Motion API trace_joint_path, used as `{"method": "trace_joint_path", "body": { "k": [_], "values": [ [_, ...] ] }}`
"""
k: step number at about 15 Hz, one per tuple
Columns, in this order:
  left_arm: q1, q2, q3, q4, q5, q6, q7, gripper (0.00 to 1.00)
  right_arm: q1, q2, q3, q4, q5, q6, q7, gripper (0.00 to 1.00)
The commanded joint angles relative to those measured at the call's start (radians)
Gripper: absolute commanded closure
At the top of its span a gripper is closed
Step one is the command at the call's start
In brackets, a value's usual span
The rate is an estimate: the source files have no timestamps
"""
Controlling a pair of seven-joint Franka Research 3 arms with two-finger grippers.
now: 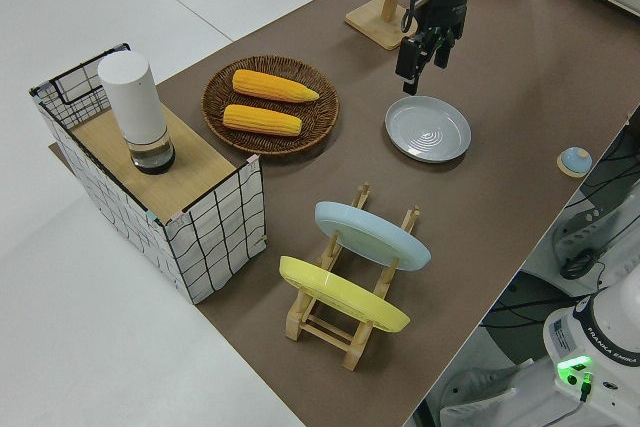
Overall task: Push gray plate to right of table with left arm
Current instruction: 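Move the left gripper down beside the gray plate's near edge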
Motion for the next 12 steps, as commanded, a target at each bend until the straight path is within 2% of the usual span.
{"method": "trace_joint_path", "body": {
  "k": [1,6,12],
  "values": [
    [-0.002,-0.048,0.005,-0.113,0.005,0.092,-0.045,0.00,-0.020,-0.003,0.015,0.008,0.010,-0.014,0.002,0.017],
    [-0.016,-0.054,-0.019,-0.203,0.003,0.187,-0.134,0.00,-0.020,-0.003,0.015,0.008,0.010,-0.016,0.002,0.017],
    [-0.006,-0.076,-0.019,-0.295,-0.038,0.273,-0.145,0.00,-0.020,-0.003,0.013,0.008,0.010,-0.014,0.001,0.017]
  ]
}}
